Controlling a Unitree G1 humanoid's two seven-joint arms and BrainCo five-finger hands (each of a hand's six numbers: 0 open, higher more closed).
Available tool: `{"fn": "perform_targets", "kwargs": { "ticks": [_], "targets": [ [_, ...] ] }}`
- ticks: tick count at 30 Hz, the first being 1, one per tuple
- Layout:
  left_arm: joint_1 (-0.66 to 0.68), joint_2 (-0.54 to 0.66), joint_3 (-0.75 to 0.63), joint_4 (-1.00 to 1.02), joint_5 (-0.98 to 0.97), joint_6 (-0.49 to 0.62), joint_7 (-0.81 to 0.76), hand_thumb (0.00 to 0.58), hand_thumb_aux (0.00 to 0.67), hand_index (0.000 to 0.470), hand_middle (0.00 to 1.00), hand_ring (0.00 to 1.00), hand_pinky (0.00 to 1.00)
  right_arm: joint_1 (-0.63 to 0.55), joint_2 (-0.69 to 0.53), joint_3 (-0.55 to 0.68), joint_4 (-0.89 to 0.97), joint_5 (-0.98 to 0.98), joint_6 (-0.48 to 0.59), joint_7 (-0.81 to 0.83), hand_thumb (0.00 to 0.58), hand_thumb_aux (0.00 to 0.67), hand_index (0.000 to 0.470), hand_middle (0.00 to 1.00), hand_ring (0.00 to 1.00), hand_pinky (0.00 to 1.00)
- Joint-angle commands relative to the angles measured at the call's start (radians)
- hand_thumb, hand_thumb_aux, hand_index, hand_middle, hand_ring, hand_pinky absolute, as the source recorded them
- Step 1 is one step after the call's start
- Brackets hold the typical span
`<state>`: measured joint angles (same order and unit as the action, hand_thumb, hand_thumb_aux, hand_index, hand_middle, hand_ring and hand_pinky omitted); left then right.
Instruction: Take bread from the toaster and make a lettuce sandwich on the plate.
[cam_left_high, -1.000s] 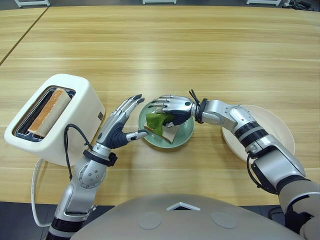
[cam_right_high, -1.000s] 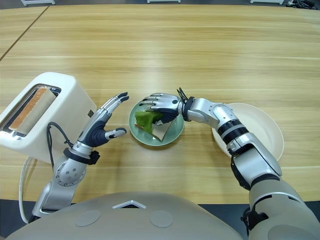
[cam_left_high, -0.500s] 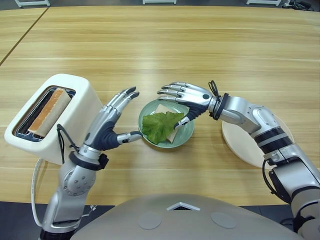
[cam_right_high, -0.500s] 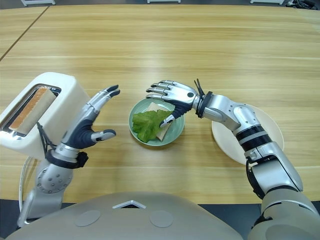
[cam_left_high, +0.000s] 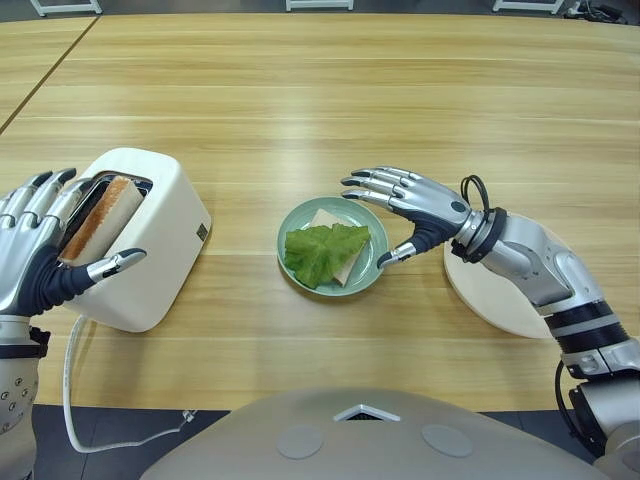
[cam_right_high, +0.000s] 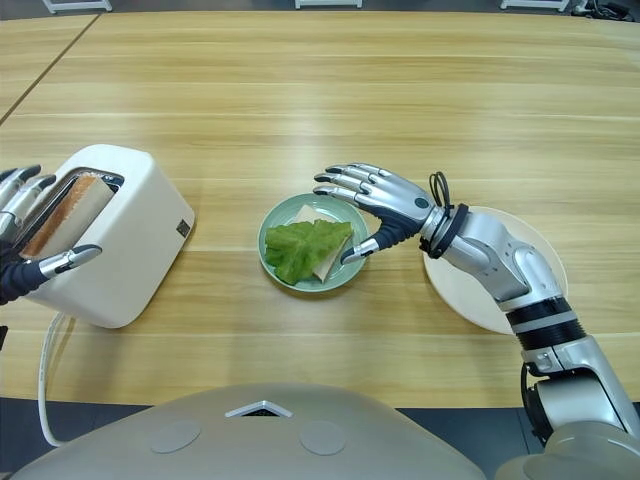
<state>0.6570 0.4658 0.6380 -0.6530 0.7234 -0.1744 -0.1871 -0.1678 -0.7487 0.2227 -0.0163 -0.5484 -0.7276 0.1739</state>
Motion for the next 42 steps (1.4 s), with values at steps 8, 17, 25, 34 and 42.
{"fn": "perform_targets", "kwargs": {
  "ticks": [8,17,25,34,42],
  "targets": [
    [-0.024,-0.017,-0.025,0.040,-0.099,-0.004,0.011,0.580,0.670,0.470,0.00,0.00,0.00,0.039,0.012,-0.030,-0.019,0.017,0.002,0.038,0.000,0.000,0.000,0.00,0.00,0.00],
    [-0.096,-0.005,0.017,0.083,-0.224,-0.048,0.067,0.580,0.670,0.470,0.00,0.00,0.00,0.042,0.022,-0.034,-0.019,0.001,-0.001,0.037,0.000,0.000,0.000,0.00,0.00,0.00],
    [-0.307,0.053,0.087,-0.005,-0.339,-0.041,0.106,0.580,0.670,0.470,0.00,0.00,0.00,0.043,0.026,-0.057,-0.018,0.003,0.001,0.021,0.000,0.000,0.000,0.00,0.00,0.00],
    [-0.611,0.041,-0.367,-0.137,-0.158,0.082,-0.016,0.580,0.670,0.470,0.00,0.00,0.00,0.072,0.036,-0.178,-0.010,0.051,0.056,-0.037,0.000,0.000,0.000,0.00,0.00,0.00],
    [-0.698,-0.067,-0.845,0.141,0.294,0.016,0.044,0.580,0.670,0.470,0.00,0.00,0.00,0.093,0.050,-0.240,0.024,0.061,0.097,-0.076,0.000,0.000,0.000,0.00,0.00,0.00]
  ]
}}
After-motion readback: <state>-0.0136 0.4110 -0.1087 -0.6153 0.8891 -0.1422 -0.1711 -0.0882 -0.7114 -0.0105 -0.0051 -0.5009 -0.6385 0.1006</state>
